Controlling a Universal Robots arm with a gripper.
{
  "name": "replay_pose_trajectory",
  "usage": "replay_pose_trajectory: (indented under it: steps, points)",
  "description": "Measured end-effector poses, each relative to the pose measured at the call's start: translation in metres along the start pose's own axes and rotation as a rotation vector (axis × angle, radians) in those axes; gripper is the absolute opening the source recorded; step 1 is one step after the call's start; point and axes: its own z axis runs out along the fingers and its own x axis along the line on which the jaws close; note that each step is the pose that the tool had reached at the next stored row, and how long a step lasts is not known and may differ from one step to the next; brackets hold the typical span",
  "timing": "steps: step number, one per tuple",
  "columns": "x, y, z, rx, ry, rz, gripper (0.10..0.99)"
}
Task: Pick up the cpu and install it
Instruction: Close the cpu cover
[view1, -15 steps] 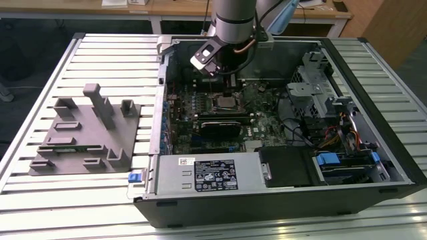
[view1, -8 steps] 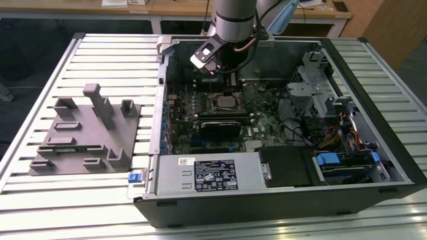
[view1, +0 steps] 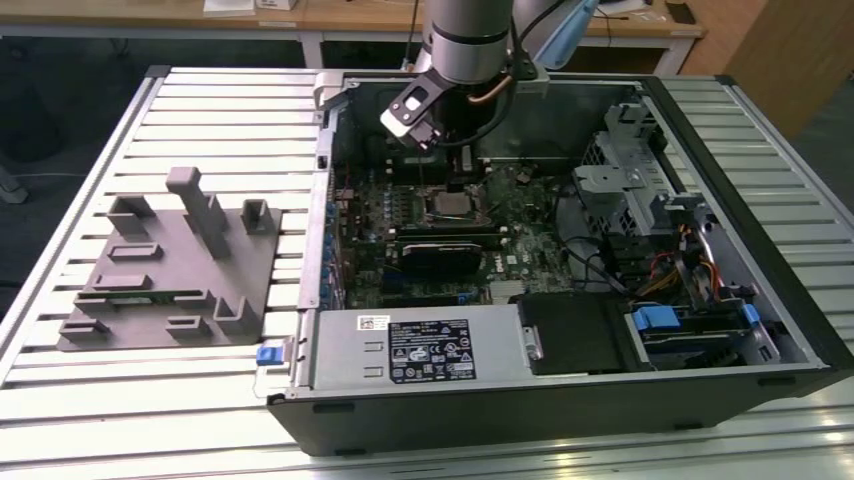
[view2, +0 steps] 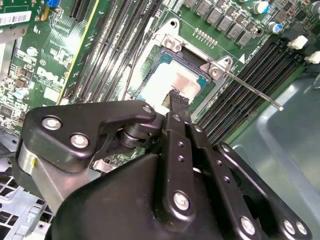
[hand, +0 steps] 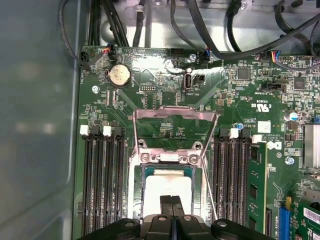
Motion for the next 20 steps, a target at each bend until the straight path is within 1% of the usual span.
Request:
replay_pose_trajectory:
  steps: [4, 6, 8, 11, 12, 14, 18, 20]
  points:
    - [-0.0023, 0.0, 0.0001, 0.0, 0.0003, 0.0, 0.106]
    - [-0.0025, 0.0, -0.0015, 0.0, 0.0, 0.0, 0.106]
    - [-0.0026, 0.0001, -0.0055, 0.0, 0.0002, 0.0, 0.106]
    - [-0.0027, 0.0004, -0.0135, 0.0, 0.0003, 0.0, 0.106]
    - [-0.0028, 0.0004, -0.0148, 0.0, 0.0002, 0.0, 0.106]
    - [-0.0048, 0.0004, -0.015, 0.0, 0.0004, 0.0, 0.106]
    - [-0.0128, 0.0002, -0.0149, 0.0, 0.0009, 0.0, 0.106]
    - [-0.0139, 0.0002, -0.015, 0.0, 0.0009, 0.0, 0.106]
